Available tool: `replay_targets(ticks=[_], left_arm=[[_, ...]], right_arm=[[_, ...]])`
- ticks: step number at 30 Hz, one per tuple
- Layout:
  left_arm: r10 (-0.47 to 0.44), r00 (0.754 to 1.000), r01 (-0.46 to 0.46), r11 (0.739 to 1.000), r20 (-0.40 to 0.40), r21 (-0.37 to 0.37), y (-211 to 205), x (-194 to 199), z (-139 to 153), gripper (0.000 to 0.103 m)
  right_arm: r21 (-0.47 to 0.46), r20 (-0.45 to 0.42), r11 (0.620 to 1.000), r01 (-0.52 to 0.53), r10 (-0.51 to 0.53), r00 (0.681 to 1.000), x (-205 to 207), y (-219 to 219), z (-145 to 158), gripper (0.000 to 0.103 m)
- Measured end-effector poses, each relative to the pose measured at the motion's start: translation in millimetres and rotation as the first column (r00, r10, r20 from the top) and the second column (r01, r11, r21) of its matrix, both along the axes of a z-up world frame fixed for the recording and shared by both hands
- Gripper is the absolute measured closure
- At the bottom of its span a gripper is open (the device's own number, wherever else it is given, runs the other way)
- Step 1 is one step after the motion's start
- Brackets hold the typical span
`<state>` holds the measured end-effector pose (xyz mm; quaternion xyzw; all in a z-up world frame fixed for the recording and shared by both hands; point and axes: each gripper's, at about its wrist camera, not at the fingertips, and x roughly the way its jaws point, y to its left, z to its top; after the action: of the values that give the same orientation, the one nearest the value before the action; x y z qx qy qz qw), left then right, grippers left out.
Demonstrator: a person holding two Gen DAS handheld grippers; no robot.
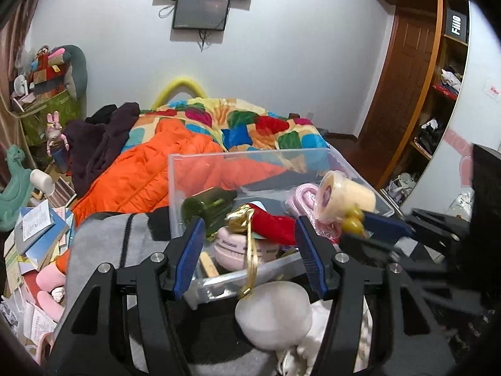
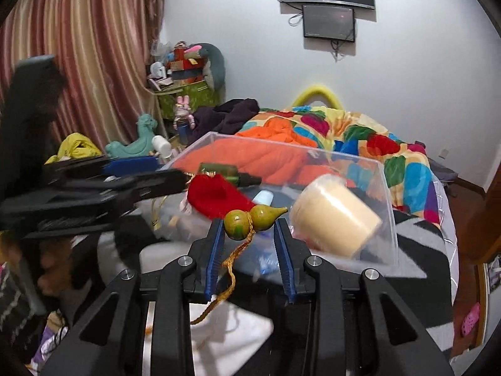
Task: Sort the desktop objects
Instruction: 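Release the red pouch from left tool while right tool drops the gourd charm into box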
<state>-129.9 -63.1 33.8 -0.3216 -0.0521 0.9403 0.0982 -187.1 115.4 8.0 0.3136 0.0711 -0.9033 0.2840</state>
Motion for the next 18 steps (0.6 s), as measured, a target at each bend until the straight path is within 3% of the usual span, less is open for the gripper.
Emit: replay_targets(ticks=[7, 11, 18], left_arm=[[-0.026, 1.000, 0.026, 0.999, 0.000, 0.019, -5, 18, -1, 0.044], [-0.038, 0.999, 0.038, 0.999, 0.010, 0.010, -1, 27, -5, 0.044], [-0.048, 0.998, 0.048, 0.999, 0.042, 0.001, 1, 38, -15, 0.039]], right_arm=[[0.047, 0.023, 0.999, 0.015, -0.016, 1.000, -2, -5, -5, 0.072], [0.070, 0.041, 0.998, 0.007, -0.010, 0.999, 1, -6, -4, 0.054], [0.046, 0.036, 0.999, 0.003, -0.005, 0.999, 18, 8, 2, 0.051]])
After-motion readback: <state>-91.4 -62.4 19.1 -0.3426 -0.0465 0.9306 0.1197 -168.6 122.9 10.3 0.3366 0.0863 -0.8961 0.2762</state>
